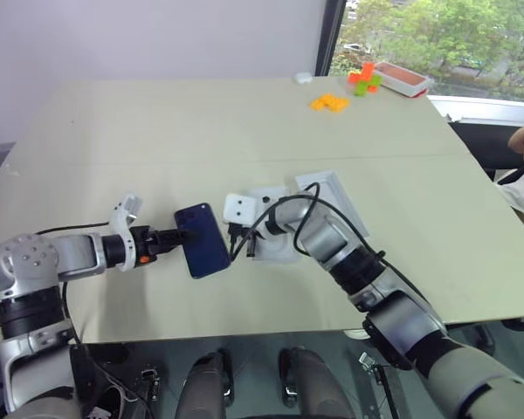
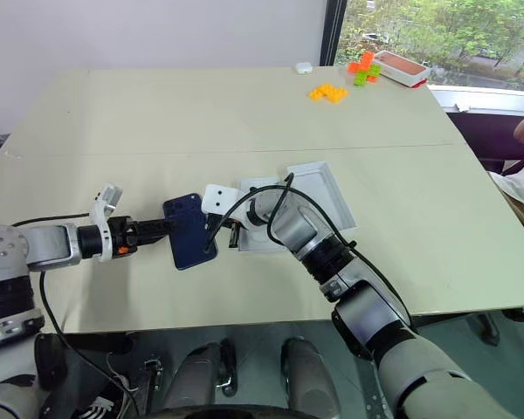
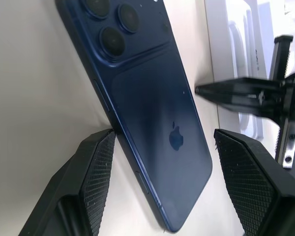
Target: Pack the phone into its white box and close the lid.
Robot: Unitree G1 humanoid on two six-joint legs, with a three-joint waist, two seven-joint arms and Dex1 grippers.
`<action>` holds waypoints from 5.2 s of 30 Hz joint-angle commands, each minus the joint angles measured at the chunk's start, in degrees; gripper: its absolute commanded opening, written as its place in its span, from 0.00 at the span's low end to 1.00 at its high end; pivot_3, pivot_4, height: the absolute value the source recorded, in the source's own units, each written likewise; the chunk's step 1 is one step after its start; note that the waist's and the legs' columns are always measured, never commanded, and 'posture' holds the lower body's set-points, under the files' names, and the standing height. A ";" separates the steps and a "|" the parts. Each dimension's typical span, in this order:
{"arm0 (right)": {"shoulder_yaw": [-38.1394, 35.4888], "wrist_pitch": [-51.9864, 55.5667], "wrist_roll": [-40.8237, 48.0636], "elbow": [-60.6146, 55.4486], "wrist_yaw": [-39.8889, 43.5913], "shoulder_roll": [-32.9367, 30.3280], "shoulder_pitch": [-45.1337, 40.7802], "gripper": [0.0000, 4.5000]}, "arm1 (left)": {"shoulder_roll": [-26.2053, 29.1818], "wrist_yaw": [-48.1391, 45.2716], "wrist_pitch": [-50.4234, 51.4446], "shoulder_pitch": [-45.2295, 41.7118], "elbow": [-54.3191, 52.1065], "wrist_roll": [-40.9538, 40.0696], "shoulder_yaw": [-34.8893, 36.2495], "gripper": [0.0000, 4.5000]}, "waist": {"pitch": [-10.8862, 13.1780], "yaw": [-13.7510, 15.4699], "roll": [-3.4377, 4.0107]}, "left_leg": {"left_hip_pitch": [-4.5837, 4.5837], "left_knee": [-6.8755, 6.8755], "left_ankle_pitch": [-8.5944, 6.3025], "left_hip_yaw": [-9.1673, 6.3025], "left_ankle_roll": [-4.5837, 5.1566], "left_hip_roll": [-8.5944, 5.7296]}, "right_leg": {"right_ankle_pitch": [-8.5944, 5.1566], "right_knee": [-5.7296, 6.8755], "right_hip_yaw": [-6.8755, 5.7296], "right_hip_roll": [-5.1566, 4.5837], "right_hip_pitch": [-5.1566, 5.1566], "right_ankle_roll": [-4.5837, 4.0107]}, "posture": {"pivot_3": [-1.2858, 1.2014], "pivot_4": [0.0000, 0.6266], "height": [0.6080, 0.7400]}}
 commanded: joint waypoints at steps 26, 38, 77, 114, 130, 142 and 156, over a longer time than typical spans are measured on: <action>1.96 0.75 0.79 0.49 -0.18 3.60 0.89 0.02 | -2.14 18.14 0.48 -2.31 3.12 -17.44 2.91 0.76 | -0.34 -1.35 -0.07 | 0.14 -0.04 0.00 -0.03 -0.02 0.01 | 0.00 -0.03 -0.12 -0.09 0.19 -0.01 | 0.52 0.24 1.00; 1.91 -0.48 0.51 0.44 -0.56 2.96 0.92 0.01 | -1.86 17.47 -0.84 2.28 2.87 -16.69 4.52 0.70 | -0.35 -1.29 -0.07 | 0.08 -0.45 0.18 -0.01 -0.31 0.01 | 0.00 -0.05 -0.15 -0.06 -0.07 -0.02 | 0.52 0.24 1.00; -1.73 -0.78 3.52 -1.77 -2.23 0.82 -0.14 0.00 | -3.86 5.33 -4.27 7.38 9.77 -14.67 7.26 0.17 | -0.38 -1.08 -0.08 | -0.08 -0.58 0.18 -0.01 -0.31 0.00 | 0.04 -0.14 -0.26 -0.23 -0.48 -0.11 | 0.52 0.24 1.00; 1.34 -4.45 1.00 1.79 -2.11 2.85 -1.11 0.00 | -8.01 6.18 -3.40 5.80 6.53 -12.97 7.32 0.01 | -0.38 -0.62 -0.08 | -0.11 -0.57 0.18 0.04 -0.31 0.00 | 0.05 -0.21 -0.40 -0.34 -0.42 -0.13 | 0.52 0.24 1.00; -19.91 13.86 22.49 -12.10 -0.35 0.62 -1.72 0.00 | -7.08 2.76 -12.11 5.10 1.42 -20.76 14.11 0.01 | -0.33 -0.61 -0.12 | -0.84 -0.56 0.23 -0.02 -0.35 0.06 | 0.05 -0.30 -0.57 -0.33 -0.75 -0.11 | 0.52 0.24 1.00; -6.55 18.35 24.69 -30.96 13.16 -25.28 8.27 0.74 | -5.41 1.49 -13.30 5.91 -0.56 -25.17 10.23 0.00 | -0.31 0.06 -0.10 | -1.14 -0.57 0.26 -0.03 -0.23 0.08 | 0.05 -0.94 -0.75 -0.30 -0.72 -0.09 | 0.52 0.24 1.00; 1.47 6.50 14.11 -26.63 9.33 -27.47 11.14 0.74 | -2.92 2.28 -15.60 5.01 -0.68 -26.11 7.10 0.00 | -0.31 0.44 -0.12 | -1.10 -0.21 0.41 -0.25 -0.02 0.14 | 0.06 -0.89 -1.11 -0.21 -0.36 -0.10 | 0.52 0.24 1.00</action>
